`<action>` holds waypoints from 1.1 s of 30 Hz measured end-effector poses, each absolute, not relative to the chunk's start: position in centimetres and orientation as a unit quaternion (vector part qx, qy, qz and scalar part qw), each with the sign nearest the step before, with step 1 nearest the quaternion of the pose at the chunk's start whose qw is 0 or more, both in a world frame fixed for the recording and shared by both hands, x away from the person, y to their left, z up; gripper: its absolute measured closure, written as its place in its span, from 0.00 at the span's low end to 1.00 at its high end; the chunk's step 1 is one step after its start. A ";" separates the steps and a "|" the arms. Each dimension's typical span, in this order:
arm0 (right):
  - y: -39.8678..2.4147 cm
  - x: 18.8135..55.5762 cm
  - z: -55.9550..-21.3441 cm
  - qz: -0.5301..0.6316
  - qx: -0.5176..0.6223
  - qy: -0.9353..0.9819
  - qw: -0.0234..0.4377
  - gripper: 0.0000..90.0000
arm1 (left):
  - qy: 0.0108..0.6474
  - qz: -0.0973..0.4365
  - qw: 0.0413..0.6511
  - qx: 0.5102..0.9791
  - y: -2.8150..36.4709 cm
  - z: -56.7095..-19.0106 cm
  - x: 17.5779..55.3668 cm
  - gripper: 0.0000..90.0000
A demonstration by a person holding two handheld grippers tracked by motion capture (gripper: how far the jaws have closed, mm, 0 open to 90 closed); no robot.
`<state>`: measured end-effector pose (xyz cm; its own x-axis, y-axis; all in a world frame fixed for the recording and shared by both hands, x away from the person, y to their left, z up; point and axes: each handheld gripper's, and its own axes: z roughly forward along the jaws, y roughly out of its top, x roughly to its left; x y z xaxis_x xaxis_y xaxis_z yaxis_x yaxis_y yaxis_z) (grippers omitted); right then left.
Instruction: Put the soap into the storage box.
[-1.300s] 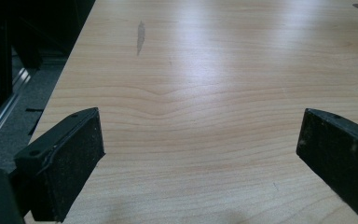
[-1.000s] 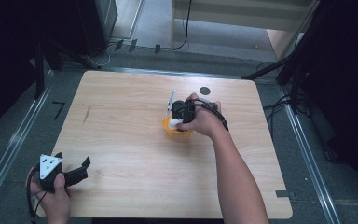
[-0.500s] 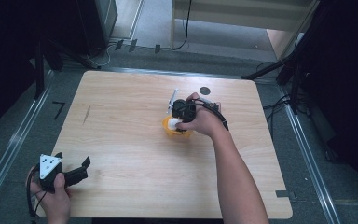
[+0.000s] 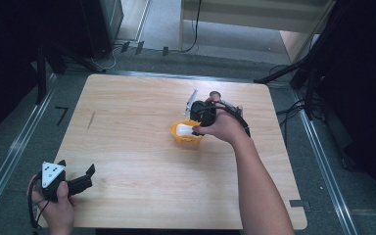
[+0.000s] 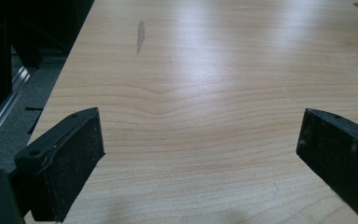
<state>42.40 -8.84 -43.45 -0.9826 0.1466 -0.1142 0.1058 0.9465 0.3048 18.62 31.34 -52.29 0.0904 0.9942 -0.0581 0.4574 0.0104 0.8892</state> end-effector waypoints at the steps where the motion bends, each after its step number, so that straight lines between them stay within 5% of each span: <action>1: -9.1 42.3 -43.3 0.150 0.066 0.984 0.068 0.50 | 0.586 0.334 0.402 0.619 31.3 -52.3 18.6 0.01; 33: -16.5 37.7 -46.2 0.171 0.107 0.978 0.045 0.52 | 0.582 0.337 0.395 0.626 31.2 -52.3 18.6 0.01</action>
<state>37.66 -16.54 -46.19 -0.9731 0.2246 -0.0520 0.1937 0.9187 0.3441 18.65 31.16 -52.29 0.0956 0.9947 -0.0369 0.4616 -0.0114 0.8870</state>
